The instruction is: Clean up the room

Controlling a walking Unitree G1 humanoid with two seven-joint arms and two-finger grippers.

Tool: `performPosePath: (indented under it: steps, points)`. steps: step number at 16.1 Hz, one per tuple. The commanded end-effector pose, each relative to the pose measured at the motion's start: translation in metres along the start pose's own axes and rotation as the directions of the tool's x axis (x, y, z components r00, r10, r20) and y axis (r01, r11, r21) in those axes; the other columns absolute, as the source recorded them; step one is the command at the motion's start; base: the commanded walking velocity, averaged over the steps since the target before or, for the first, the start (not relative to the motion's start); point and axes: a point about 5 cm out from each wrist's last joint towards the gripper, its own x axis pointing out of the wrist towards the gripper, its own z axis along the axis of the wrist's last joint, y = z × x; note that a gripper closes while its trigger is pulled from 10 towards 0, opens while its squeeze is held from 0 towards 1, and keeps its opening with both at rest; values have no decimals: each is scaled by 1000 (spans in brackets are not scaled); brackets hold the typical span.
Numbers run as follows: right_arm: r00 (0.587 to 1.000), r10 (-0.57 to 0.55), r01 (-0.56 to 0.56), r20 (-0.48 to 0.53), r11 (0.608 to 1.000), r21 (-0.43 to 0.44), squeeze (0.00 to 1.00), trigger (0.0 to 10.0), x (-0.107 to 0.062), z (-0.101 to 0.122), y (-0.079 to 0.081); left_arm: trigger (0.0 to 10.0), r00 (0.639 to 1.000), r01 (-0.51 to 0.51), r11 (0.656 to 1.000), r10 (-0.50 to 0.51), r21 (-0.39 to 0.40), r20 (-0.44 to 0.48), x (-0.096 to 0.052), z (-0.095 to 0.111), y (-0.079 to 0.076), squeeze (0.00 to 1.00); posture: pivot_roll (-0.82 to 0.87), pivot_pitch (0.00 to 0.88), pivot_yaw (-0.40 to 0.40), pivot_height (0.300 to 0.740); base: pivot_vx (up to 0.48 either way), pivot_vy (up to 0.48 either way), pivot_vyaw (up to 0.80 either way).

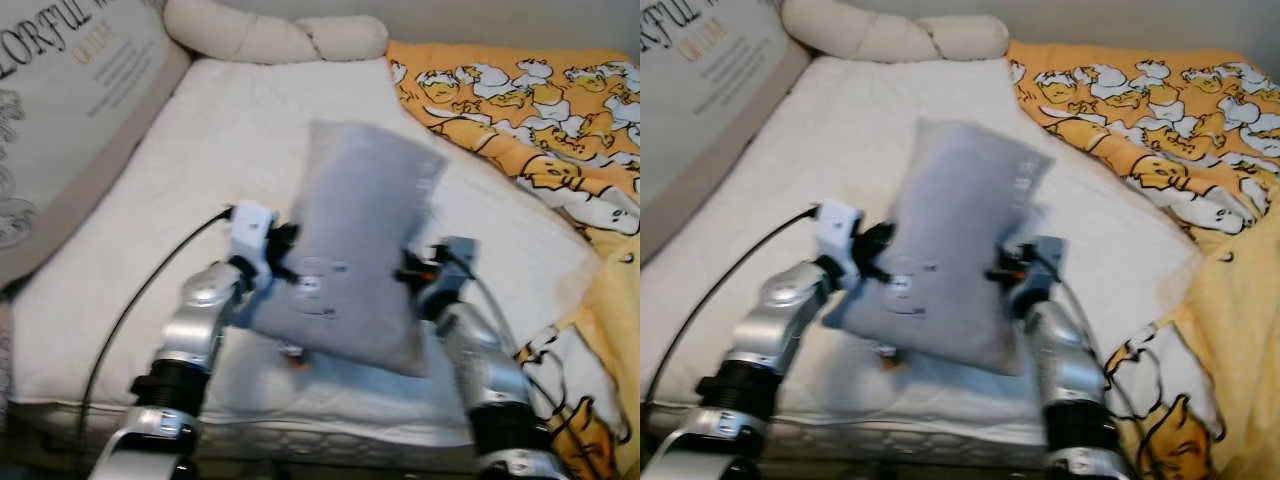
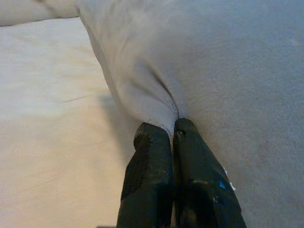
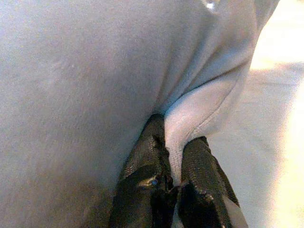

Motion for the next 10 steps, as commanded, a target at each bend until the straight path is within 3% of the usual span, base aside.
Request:
performPosePath:
  steps: [1, 10]
  points:
    - [1000, 1, 0, 14, 1000, -13, 0, 10000, 3, 7, 1, 10000, 999, 4, 1000, -5, 21, 37, 5, 11, -2, 0, -7, 0, 27, 740, 0, 345, 0]
    - [999, -41, 41, 35, 999, 0, 0, 10000, 5, 9, -2, 10000, 1000, 7, 999, -8, 38, 21, 10, 13, 0, 0, -18, 0, 44, 740, 0, 344, 0]
